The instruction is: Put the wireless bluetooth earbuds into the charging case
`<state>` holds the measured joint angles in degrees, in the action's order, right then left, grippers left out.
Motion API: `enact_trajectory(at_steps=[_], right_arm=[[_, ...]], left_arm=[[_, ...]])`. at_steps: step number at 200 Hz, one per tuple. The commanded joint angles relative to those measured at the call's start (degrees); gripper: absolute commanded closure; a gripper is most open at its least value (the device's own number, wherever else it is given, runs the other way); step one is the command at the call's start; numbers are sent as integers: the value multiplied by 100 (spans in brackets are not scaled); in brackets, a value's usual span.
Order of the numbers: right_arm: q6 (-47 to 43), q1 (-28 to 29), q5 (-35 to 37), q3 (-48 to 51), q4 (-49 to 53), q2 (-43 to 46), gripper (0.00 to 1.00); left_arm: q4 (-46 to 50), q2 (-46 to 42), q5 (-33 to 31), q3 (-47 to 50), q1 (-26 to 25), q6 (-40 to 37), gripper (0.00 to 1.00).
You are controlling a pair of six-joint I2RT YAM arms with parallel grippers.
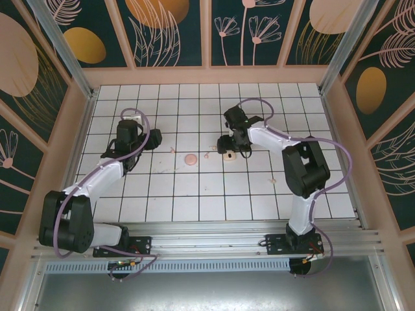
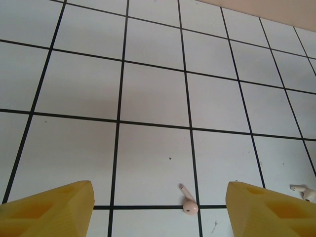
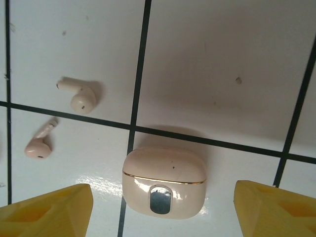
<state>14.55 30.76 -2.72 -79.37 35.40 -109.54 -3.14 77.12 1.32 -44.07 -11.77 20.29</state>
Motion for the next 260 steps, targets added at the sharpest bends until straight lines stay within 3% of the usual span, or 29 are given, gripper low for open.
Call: enact_trajectory(at_steps=[1,117,177,216,260], right_arm=[[104,26,156,-368,497,-195,24],[79,221,333,-720,767,-862,28],[83,224,439,-659,630,-1034,37],[104,221,479,-557,428,-949,48],[167,202,597,41,-508,-124,50]], left_arm=[[163,84,106,-206,-38,115,29],[261,67,71,-270,-45,63,29],[222,93,94,-218,-45,63,29],[226,90,128,-239,-51,49,30],[358,54,714,-442,-53,-36,31]])
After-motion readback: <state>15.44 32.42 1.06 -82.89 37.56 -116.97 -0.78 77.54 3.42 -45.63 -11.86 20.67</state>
